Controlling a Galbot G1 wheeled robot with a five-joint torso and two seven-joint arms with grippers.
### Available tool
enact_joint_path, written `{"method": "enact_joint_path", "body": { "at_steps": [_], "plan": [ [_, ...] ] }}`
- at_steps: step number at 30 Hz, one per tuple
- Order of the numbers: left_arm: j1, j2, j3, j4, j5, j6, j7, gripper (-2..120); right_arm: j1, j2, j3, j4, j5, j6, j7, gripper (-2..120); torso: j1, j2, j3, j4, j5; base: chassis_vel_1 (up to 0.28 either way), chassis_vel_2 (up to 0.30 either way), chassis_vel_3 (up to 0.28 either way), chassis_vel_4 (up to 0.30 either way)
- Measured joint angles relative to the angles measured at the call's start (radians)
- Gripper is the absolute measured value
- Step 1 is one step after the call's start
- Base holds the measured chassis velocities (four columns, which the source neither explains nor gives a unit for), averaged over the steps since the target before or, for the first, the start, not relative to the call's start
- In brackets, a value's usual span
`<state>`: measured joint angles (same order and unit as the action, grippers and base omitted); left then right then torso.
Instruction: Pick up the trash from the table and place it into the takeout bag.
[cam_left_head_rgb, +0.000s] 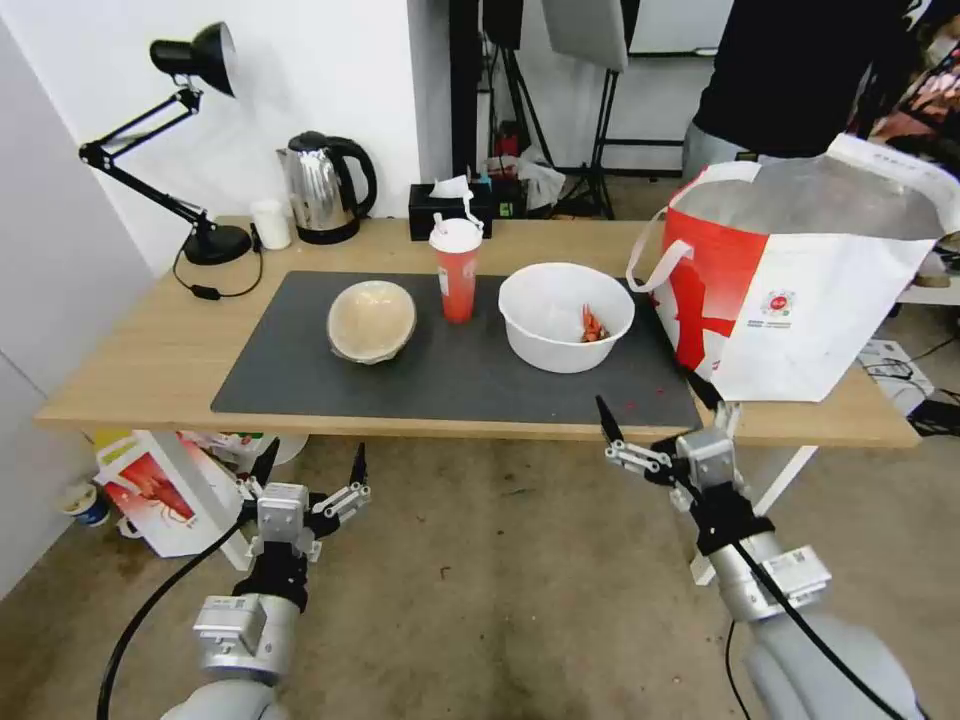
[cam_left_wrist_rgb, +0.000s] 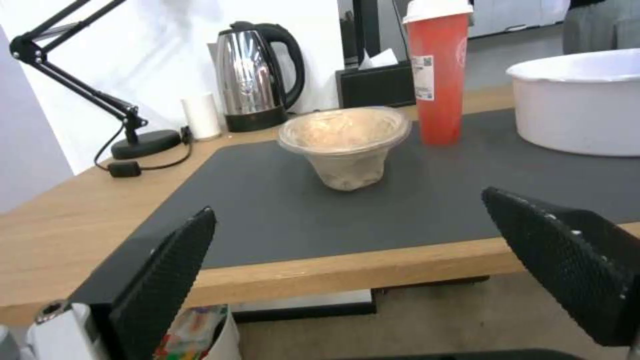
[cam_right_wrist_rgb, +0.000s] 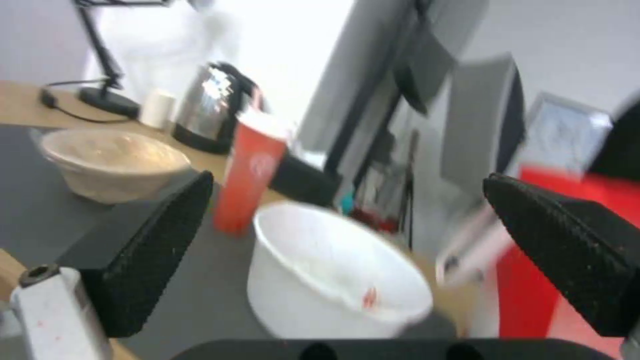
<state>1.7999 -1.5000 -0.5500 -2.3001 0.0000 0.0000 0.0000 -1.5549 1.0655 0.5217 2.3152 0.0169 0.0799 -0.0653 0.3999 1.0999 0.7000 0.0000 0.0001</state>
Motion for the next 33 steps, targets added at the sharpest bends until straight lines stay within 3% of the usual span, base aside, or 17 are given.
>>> {"method": "enact_joint_path", "body": {
  "at_steps": [8, 10, 12, 24, 27, 28, 30, 33],
  "plan": [
    [0.000, 0.000, 0.000, 0.000, 0.000, 0.000, 0.000, 100, 0.069, -0.125, -0.008, 0.004, 0.019, 0.017, -0.024, 100, 0.000, 0.000, 0.000, -0.0003, -0.0001, 0.000, 0.000, 0.000, 0.000],
    [0.000, 0.000, 0.000, 0.000, 0.000, 0.000, 0.000, 100, 0.113, -0.200, -0.012, 0.005, 0.045, 0.024, -0.045, 100, 0.000, 0.000, 0.000, 0.0001, 0.0000, 0.000, 0.000, 0.000, 0.000],
    [0.000, 0.000, 0.000, 0.000, 0.000, 0.000, 0.000, 100, 0.123, -0.217, -0.013, 0.006, 0.051, 0.025, -0.049, 100, 0.000, 0.000, 0.000, 0.0000, 0.0000, 0.000, 0.000, 0.000, 0.000],
    [0.000, 0.000, 0.000, 0.000, 0.000, 0.000, 0.000, 100, 0.307, -0.530, -0.030, 0.013, 0.155, 0.054, -0.135, 100, 0.000, 0.000, 0.000, 0.0000, -0.0001, 0.000, 0.000, 0.000, 0.000],
    [0.000, 0.000, 0.000, 0.000, 0.000, 0.000, 0.000, 100, 0.330, -0.575, -0.032, 0.014, 0.166, 0.058, -0.148, 100, 0.000, 0.000, 0.000, 0.0004, -0.0012, 0.000, 0.000, 0.000, 0.000],
    [0.000, 0.000, 0.000, 0.000, 0.000, 0.000, 0.000, 100, 0.342, -0.591, -0.032, 0.011, 0.174, 0.058, -0.168, 100, 0.000, 0.000, 0.000, -0.0005, 0.0010, 0.000, 0.000, 0.000, 0.000],
    [0.000, 0.000, 0.000, 0.000, 0.000, 0.000, 0.000, 100, 0.351, -0.602, -0.032, 0.008, 0.180, 0.058, -0.182, 100, 0.000, 0.000, 0.000, -0.0003, 0.0009, 0.000, 0.000, 0.000, 0.000],
    [0.000, 0.000, 0.000, 0.000, 0.000, 0.000, 0.000, 100, 0.395, -0.658, -0.031, -0.012, 0.210, 0.058, -0.261, 100, 0.000, 0.000, 0.000, 0.0001, -0.0001, 0.000, 0.000, 0.000, 0.000]
  ]
}}
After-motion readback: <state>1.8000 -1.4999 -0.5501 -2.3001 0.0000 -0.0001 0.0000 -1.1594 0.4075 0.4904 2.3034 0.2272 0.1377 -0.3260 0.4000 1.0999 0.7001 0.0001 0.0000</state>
